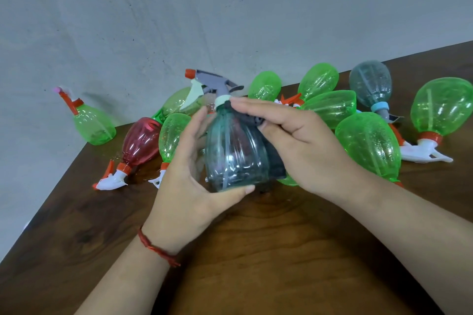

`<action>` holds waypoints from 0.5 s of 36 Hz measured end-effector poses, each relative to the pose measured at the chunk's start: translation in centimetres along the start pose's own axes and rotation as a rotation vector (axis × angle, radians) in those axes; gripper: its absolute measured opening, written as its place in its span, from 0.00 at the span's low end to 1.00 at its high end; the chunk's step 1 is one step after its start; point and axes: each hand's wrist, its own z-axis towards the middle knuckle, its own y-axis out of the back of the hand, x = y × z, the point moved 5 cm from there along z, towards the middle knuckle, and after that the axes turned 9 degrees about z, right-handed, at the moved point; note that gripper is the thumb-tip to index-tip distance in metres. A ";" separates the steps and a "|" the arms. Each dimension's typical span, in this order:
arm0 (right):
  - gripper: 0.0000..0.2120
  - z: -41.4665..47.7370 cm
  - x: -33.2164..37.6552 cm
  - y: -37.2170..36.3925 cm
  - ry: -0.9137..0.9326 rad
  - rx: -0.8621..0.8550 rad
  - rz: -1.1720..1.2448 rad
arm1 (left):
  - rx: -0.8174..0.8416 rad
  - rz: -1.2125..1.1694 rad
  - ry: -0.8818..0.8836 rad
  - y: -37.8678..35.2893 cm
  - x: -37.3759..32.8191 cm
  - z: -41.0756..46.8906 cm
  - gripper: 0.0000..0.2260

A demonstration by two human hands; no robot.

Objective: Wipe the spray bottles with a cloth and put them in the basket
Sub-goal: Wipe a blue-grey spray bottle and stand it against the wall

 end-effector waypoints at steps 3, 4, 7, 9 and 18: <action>0.21 0.0 0.1 -0.3 -0.001 -0.005 0.052 | 0.005 -0.081 0.038 -0.1 -0.2 0.0 0.51; 0.21 0.0 0.1 -0.4 0.000 -0.006 0.055 | 0.018 -0.106 0.047 -0.2 -0.2 0.0 0.49; 0.21 -0.1 -0.2 -0.5 -0.011 -0.005 0.048 | 0.050 -0.170 0.072 -0.2 0.3 0.0 0.48; 0.22 -0.1 -0.2 -0.4 -0.006 -0.007 0.047 | 0.072 -0.182 0.081 -0.3 0.4 -0.1 0.49; 0.24 -0.9 0.5 -1.5 0.177 0.123 -0.233 | 0.084 0.043 0.030 -0.2 1.4 0.1 0.50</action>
